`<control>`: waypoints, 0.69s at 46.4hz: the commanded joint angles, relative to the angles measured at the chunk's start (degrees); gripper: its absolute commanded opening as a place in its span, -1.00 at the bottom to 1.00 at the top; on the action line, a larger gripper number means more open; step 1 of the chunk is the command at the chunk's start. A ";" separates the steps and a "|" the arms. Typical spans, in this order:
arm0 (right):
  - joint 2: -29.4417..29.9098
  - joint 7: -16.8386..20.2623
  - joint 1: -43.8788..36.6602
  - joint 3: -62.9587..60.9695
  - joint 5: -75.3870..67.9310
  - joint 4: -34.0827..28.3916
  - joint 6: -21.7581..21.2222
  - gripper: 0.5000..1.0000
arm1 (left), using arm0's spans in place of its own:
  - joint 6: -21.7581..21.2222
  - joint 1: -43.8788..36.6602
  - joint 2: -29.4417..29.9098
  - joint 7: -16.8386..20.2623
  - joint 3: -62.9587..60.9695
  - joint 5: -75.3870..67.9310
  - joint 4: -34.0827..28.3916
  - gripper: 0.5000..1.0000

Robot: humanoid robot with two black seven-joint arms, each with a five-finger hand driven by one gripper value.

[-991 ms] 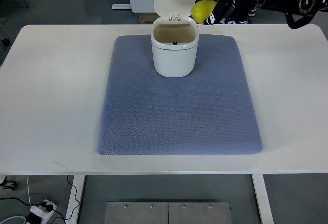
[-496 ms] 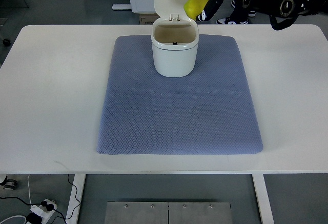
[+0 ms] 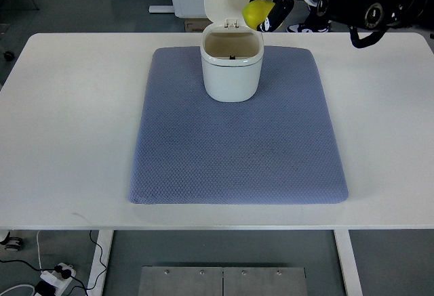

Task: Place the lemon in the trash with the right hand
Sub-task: 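Lift the lemon and carry it above the white trash bin, then lower the lemon into the bin opening and open the right hand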

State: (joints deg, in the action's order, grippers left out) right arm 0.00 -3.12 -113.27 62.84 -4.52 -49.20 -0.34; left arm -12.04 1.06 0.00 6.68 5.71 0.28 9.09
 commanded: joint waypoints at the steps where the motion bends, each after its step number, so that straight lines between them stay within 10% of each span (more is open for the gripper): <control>1: 0.00 0.39 0.07 -0.79 -0.31 0.16 -0.01 -1.00 | 0.00 0.00 0.00 0.00 0.00 -0.01 -0.04 1.00; 32: 0.00 1.53 2.53 -5.18 -1.71 1.30 -0.01 -1.00 | 0.00 0.00 0.00 0.00 0.00 -0.01 0.05 1.00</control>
State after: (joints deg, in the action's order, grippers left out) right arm 0.00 -1.59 -111.03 58.62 -6.22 -47.99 -0.35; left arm -12.04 1.06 0.00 6.68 5.71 0.26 9.08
